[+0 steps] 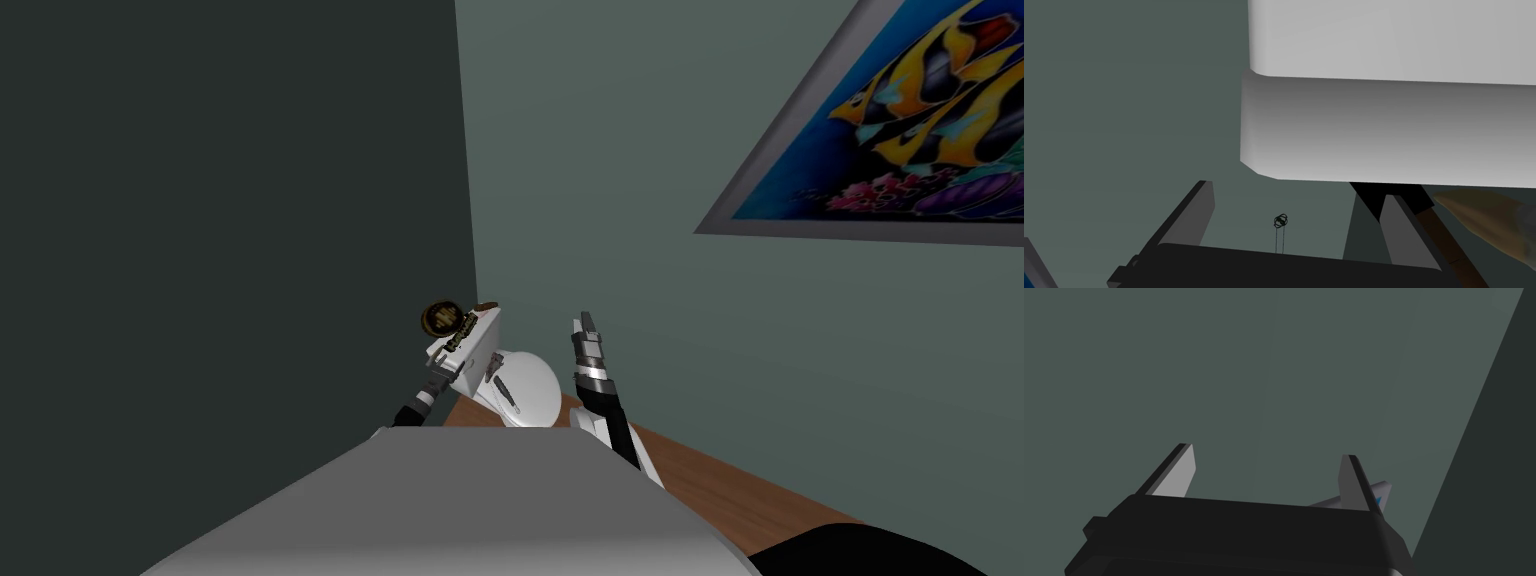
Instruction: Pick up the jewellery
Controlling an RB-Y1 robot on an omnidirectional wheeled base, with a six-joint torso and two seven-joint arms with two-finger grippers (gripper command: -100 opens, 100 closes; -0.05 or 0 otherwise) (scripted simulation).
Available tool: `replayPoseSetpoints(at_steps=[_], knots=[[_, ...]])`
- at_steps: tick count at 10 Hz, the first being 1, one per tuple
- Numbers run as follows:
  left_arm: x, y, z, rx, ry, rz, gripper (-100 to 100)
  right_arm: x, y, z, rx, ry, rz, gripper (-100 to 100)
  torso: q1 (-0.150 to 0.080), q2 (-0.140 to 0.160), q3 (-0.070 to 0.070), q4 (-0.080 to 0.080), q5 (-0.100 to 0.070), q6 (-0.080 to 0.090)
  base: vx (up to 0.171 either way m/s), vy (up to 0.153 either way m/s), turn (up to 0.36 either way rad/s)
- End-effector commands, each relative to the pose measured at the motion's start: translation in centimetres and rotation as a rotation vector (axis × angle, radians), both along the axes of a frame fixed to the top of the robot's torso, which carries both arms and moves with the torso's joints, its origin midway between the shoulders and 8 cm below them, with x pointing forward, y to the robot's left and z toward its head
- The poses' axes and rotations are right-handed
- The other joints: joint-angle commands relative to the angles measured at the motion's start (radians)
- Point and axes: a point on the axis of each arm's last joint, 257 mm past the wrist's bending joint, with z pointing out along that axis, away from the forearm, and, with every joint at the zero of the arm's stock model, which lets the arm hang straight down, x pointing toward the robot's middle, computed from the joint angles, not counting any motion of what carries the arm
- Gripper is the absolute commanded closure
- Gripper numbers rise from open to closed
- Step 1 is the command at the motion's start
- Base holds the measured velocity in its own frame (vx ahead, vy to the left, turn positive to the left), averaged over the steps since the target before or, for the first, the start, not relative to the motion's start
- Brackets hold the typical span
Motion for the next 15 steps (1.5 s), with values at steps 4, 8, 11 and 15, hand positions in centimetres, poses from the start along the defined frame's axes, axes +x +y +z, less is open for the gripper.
replayPoseSetpoints(at_steps=[4,8,11,15], knots=[[0.23,-0.07,-0.08,0.001,0.002,0.003,-100,0.00,0.00,0.00,0.000,0.000,0.000,0,0.000,0.000,0.000,0.000,0.000,0.000,0.001,0.001,-0.004],[0.23,-0.07,-0.08,0.001,0.002,0.003,-100,0.00,0.00,0.00,0.000,0.000,0.000,0,0.000,0.000,0.000,0.000,0.000,0.000,0.000,0.000,-0.001],[0.23,-0.07,-0.08,0.001,0.002,0.003,-100,0.00,0.00,0.00,0.000,0.000,0.000,0,0.000,0.000,0.000,0.000,0.000,0.000,0.001,0.002,-0.006],[0.23,-0.07,-0.08,0.001,0.002,0.003,0,0.00,0.00,0.00,0.000,0.000,0.000,0,0.000,0.000,0.000,0.000,0.000,0.000,0.000,0.000,0.000]])
